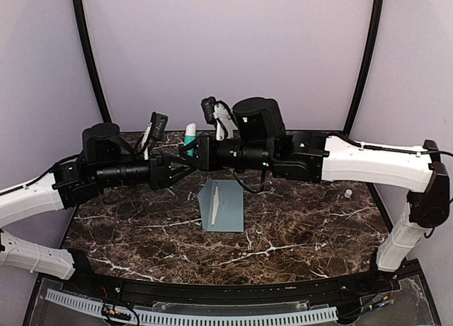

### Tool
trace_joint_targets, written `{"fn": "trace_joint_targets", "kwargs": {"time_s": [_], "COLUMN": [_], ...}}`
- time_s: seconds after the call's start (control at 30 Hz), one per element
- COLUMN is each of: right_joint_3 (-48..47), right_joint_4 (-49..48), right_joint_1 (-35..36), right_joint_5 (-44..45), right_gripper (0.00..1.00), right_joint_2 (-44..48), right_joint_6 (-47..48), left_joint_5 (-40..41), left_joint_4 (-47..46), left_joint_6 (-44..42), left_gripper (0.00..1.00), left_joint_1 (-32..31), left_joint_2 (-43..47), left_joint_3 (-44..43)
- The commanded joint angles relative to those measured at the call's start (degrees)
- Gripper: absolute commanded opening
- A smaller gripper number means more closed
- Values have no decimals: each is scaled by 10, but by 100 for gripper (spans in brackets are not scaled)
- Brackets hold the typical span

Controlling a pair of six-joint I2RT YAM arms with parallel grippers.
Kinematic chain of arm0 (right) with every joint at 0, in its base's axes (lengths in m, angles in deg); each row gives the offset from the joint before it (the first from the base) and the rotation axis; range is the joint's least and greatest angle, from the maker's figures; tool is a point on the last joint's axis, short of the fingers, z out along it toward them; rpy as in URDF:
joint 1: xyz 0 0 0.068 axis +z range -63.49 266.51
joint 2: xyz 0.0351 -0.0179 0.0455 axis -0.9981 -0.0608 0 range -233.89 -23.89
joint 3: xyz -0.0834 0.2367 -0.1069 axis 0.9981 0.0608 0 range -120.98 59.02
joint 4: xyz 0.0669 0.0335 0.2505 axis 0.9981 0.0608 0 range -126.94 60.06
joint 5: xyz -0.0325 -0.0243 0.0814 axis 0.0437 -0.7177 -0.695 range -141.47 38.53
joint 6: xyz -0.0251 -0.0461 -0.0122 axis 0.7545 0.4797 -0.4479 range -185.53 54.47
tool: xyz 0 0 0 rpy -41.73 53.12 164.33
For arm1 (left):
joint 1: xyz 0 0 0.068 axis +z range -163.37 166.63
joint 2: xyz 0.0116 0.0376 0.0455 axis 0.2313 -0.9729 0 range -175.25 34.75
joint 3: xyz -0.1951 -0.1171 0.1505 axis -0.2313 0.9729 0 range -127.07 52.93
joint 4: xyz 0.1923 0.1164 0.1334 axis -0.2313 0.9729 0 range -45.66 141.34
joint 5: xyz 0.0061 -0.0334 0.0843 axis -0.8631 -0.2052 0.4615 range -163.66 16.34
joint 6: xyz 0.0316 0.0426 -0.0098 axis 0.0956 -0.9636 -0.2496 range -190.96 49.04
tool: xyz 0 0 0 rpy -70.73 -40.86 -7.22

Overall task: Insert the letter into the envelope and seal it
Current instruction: Unscrew the solid glue.

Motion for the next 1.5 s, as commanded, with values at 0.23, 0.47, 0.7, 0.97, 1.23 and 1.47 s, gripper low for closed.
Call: {"fn": "trace_joint_targets", "kwargs": {"time_s": [0.23, 0.47, 0.7, 0.97, 1.23, 1.47], "right_joint_3": [115, 163, 160, 146, 138, 132], "right_joint_4": [-109, -253, -330, -319, -306, -295], "right_joint_1": [-54, -77, -74, -71, -69, -70], "right_joint_5": [-127, -392, -496, -525, -528, -529], "right_gripper": [0, 0, 0, 0, 0, 0], "right_joint_2": [98, 123, 108, 88, 79, 72], "right_joint_6": [16, 24, -24, -26, -25, -25], "left_joint_5": [-103, -125, -207, -259, -285, -306], "left_joint_4": [-56, -137, -229, -295, -327, -338], "left_joint_6": [47, 96, 128, 158, 183, 196], "left_gripper": [72, 77, 77, 77, 71, 56], "left_joint_1": [4, 5, 5, 4, 3, -1], "left_joint_2": [66, 57, 0, -21, -35, -56], "left_joint_3": [-6, -12, -35, -42, -38, -44]}}
